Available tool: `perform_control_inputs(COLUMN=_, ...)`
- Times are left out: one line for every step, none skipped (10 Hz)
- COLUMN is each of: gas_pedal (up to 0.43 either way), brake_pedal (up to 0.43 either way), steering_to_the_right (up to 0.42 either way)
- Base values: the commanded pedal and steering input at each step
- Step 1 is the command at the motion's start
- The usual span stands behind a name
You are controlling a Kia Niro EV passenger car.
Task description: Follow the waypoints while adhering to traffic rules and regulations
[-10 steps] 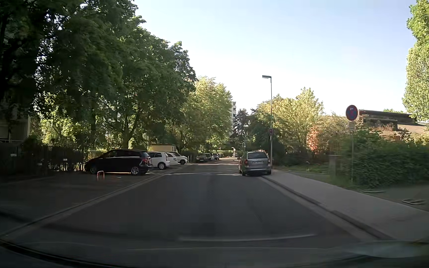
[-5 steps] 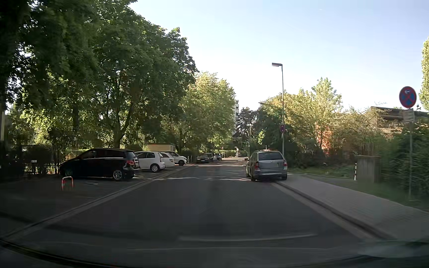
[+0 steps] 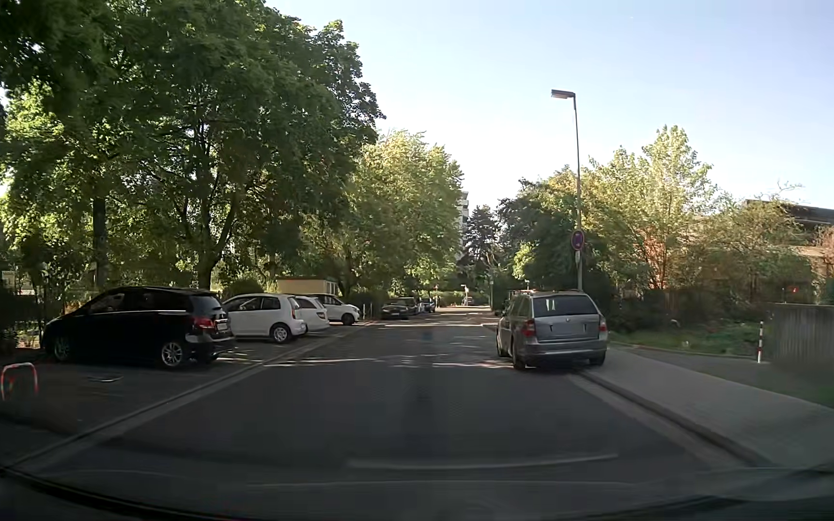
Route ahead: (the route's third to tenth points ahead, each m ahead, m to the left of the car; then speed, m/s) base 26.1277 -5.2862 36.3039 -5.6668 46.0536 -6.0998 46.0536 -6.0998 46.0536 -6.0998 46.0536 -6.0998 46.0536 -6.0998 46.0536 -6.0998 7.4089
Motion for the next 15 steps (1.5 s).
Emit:
perform_control_inputs(gas_pedal=0.0, brake_pedal=0.012, steering_to_the_right=-0.007)
perform_control_inputs(gas_pedal=0.0, brake_pedal=0.018, steering_to_the_right=-0.007)
perform_control_inputs(gas_pedal=0.0, brake_pedal=0.03, steering_to_the_right=-0.007)
perform_control_inputs(gas_pedal=0.0, brake_pedal=0.043, steering_to_the_right=-0.007)
perform_control_inputs(gas_pedal=0.0, brake_pedal=0.049, steering_to_the_right=-0.006)
perform_control_inputs(gas_pedal=0.0, brake_pedal=0.061, steering_to_the_right=0.0)
perform_control_inputs(gas_pedal=0.0, brake_pedal=0.061, steering_to_the_right=0.007)
perform_control_inputs(gas_pedal=0.0, brake_pedal=0.067, steering_to_the_right=0.008)
perform_control_inputs(gas_pedal=0.0, brake_pedal=0.067, steering_to_the_right=0.008)
perform_control_inputs(gas_pedal=0.0, brake_pedal=0.067, steering_to_the_right=0.01)
perform_control_inputs(gas_pedal=0.0, brake_pedal=0.073, steering_to_the_right=0.014)
perform_control_inputs(gas_pedal=0.0, brake_pedal=0.079, steering_to_the_right=0.02)
perform_control_inputs(gas_pedal=0.0, brake_pedal=0.085, steering_to_the_right=0.022)
perform_control_inputs(gas_pedal=0.0, brake_pedal=0.098, steering_to_the_right=0.022)
perform_control_inputs(gas_pedal=0.0, brake_pedal=0.11, steering_to_the_right=0.022)
